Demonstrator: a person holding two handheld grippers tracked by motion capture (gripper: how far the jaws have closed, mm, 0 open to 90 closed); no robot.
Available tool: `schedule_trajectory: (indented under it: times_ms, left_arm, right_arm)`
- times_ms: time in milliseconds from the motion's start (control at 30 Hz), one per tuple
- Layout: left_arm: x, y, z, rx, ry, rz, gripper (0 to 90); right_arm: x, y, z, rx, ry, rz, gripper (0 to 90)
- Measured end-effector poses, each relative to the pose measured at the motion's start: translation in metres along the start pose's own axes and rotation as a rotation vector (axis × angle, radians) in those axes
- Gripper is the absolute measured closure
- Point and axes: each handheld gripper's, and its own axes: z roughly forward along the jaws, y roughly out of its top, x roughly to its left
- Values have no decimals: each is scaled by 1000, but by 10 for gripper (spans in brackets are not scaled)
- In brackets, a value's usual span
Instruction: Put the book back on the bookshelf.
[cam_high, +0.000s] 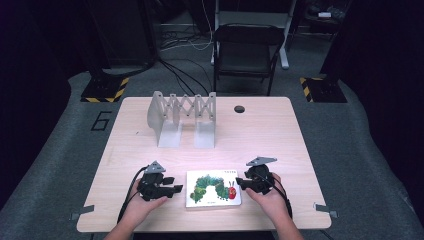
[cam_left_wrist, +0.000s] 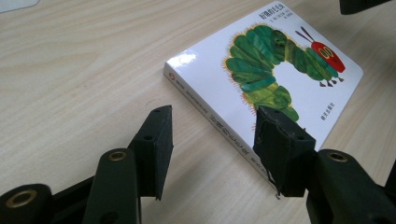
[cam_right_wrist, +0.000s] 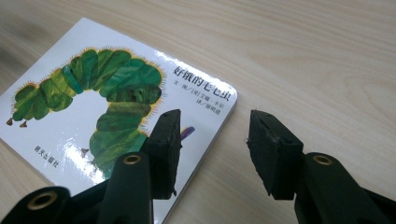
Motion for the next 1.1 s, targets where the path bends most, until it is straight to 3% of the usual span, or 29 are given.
schedule_trajectory:
  times_ms: [100, 167, 200, 233, 300, 367, 500, 567, 700, 767, 833, 1100]
  left_arm:
    - [-9, 0, 1, 16, -3, 22, 469]
    - [-15, 0, 0, 23, 2, 68, 459]
    - [-15, 0, 0, 23, 2, 68, 458]
    - [-18, -2, 0, 12, 1, 40, 458]
    - [-22, -6, 0, 38, -4, 75, 445]
    - [-27, -13, 3, 49, -9, 83, 434]
    - [-36, -21, 8, 82, -19, 115, 431]
    - [-41, -23, 12, 94, -37, 137, 407]
    - [-44, -24, 17, 104, -29, 165, 389]
    - [-43, -25, 22, 118, -26, 158, 372]
    - [-43, -25, 25, 133, -24, 161, 367]
    - [-44, -24, 33, 110, -6, 195, 355]
  right_arm:
    - [-2, 7, 1, 0, 17, -18, 539]
    - [-3, 13, 5, 1, 32, -48, 543]
    - [-3, 13, 5, 1, 32, -48, 543]
    - [-2, 15, 7, 12, 34, -45, 544]
    - [-1, 21, 12, 32, 37, -92, 543]
    - [-3, 22, 17, 41, 49, -99, 532]
    - [-5, 20, 24, 42, 62, -81, 518]
    - [-8, 16, 30, 43, 76, -50, 493]
    - [-8, 16, 34, 51, 87, -32, 476]
    - [-10, 16, 37, 54, 76, -52, 469]
    - [-10, 17, 39, 55, 80, -38, 455]
    - [-15, 18, 47, 70, 98, -33, 444]
